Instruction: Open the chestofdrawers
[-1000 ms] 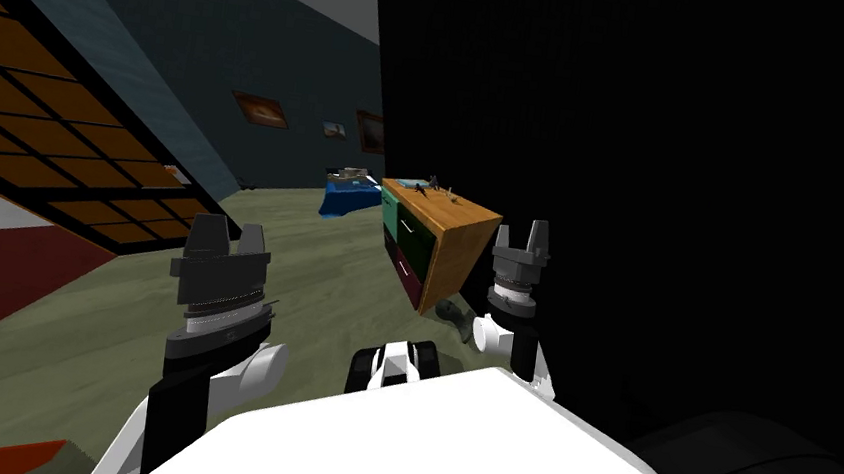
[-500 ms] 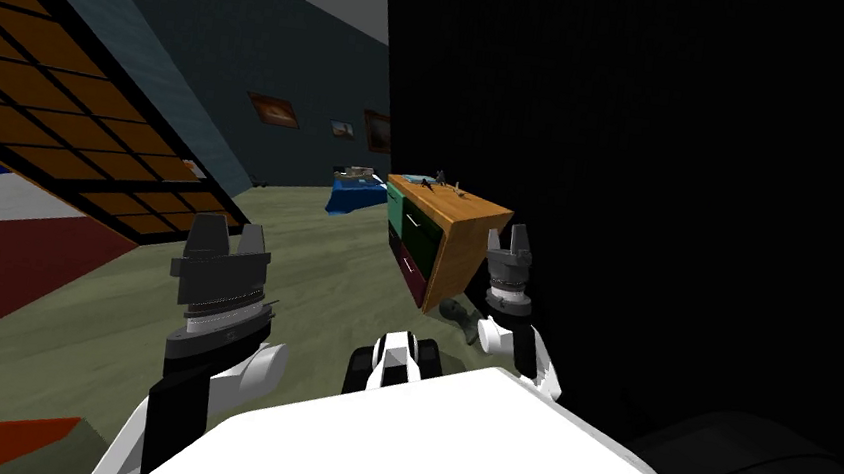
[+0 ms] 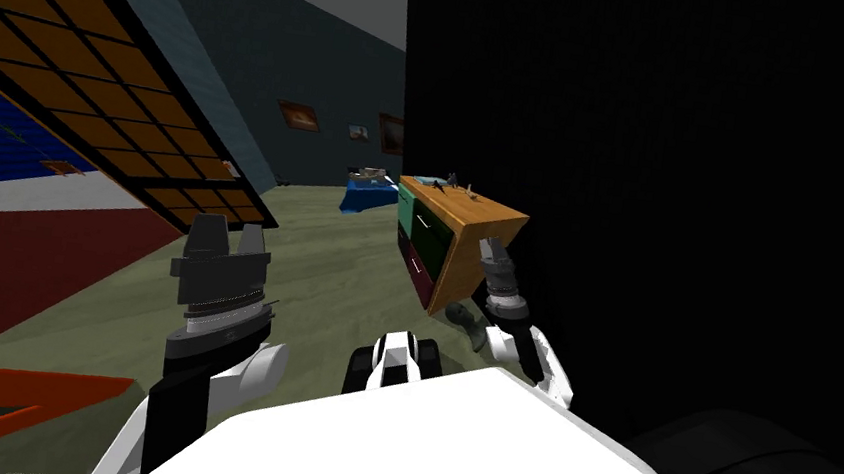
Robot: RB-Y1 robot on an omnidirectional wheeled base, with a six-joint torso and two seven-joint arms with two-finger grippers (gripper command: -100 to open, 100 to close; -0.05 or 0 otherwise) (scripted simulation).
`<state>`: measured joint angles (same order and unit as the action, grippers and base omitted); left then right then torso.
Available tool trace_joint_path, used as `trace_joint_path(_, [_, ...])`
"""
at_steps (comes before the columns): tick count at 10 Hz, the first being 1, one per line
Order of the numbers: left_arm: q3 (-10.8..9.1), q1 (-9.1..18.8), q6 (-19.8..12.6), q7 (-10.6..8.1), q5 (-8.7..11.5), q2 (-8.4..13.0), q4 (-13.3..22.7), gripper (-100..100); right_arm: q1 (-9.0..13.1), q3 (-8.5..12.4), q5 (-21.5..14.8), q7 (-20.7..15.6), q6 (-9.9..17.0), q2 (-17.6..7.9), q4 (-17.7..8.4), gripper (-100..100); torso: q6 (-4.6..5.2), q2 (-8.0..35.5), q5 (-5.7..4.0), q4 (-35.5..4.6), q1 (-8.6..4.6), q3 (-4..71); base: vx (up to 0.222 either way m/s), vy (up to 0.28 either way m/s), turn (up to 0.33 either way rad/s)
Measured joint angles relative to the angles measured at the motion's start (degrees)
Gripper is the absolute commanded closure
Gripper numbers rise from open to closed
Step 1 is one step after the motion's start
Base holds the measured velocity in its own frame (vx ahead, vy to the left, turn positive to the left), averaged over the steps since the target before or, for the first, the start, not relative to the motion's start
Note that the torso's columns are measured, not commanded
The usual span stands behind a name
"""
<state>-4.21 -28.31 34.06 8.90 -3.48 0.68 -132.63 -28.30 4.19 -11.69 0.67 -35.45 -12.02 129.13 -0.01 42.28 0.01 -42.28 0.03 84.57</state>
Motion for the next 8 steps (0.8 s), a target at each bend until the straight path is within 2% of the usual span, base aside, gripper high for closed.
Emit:
trace_joint_path(2, [-0.01, 0.0, 0.0, 0.00, 0.0, 0.0, 0.0, 0, -0.1, 0.4, -2.5, -0.2, 0.4, -2.7, -2.0, -100, 0.04, 0.0, -0.01, 0.0, -0.05, 0.0, -0.003, 0.021, 0.111])
trace_joint_path(3, [0.00, 0.0, 0.0, 0.00, 0.0, 0.0, 0.0, 0, 0.0, 0.9, -3.5, -0.2, 0.1, -4.3, -3.8, -100, 0.00, 0.0, -0.02, 0.0, -0.05, 0.0, -0.003, 0.034, 0.294])
trace_joint_path(5, [0.00, 0.0, 0.0, 0.00, 0.0, 0.0, 0.0, 0, -1.3, 2.3, -6.5, -0.1, -0.3, -8.1, -6.3, -100, 0.02, 0.0, 0.00, 0.0, -0.01, 0.0, 0.001, 0.035, 0.276])
trace_joint_path(6, [0.00, 0.0, 0.0, 0.00, 0.0, 0.0, 0.0, 0, -1.9, 2.7, -8.3, -0.3, -0.7, -9.8, -8.0, -100, 0.00, 0.0, 0.00, 0.0, -0.01, 0.0, 0.006, 0.026, 0.098])
trace_joint_path(8, [0.00, 0.0, 0.0, 0.00, 0.0, 0.0, 0.0, 0, -1.6, 2.9, -11.1, -0.6, -0.3, -12.3, -10.4, -100, -0.01, 0.0, -0.02, 0.0, -0.05, 0.0, 0.001, 0.034, 0.243])
